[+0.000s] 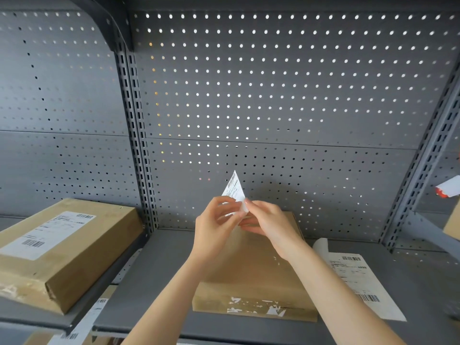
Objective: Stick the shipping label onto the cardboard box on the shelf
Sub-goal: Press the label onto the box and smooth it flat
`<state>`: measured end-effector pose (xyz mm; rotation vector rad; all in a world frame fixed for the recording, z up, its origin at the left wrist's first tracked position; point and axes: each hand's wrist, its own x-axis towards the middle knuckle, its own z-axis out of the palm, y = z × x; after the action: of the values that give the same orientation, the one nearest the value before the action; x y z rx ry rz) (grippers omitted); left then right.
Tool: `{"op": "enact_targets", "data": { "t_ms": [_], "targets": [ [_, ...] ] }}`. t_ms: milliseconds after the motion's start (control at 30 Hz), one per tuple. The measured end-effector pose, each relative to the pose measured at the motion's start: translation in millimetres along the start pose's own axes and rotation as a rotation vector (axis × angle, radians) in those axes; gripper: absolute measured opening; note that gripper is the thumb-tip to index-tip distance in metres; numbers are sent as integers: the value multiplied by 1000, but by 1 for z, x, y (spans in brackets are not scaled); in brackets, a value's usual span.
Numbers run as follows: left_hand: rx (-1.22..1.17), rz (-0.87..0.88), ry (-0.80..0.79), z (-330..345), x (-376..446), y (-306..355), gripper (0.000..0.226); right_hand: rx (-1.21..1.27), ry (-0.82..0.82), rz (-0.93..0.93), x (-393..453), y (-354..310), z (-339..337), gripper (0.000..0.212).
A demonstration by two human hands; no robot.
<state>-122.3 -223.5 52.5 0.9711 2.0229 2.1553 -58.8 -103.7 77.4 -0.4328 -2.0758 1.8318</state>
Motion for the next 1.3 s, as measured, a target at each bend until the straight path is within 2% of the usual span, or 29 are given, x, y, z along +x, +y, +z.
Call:
{"op": "enact_targets", "data": {
  "t_ms": [167,333,467,733,867,1000,1300],
  "targets": [
    [8,-6,-32,0,3,-7,33,20,38,-14,1,2,3,18],
    [87,4,-94,3,8,-16,55,-116,138,-16,4,4,2,32],
    [105,42,-134,6,8,-18,59,-167,184,-26,3,3,0,33],
    [72,-12,-22,4,16,-23,54,-184,233,6,8,8,-5,31],
    [31,-148,99,-1,21,-22,63,-112,234,2,5,12,-14,31],
    [-76,-296,118,-7,23,-22,47,-32,212,-5,-1,17,-25,32],
    [-65,-354,58,-4,26,-30,24,50,156,-7,-8,19,-30,33]
  ]
}}
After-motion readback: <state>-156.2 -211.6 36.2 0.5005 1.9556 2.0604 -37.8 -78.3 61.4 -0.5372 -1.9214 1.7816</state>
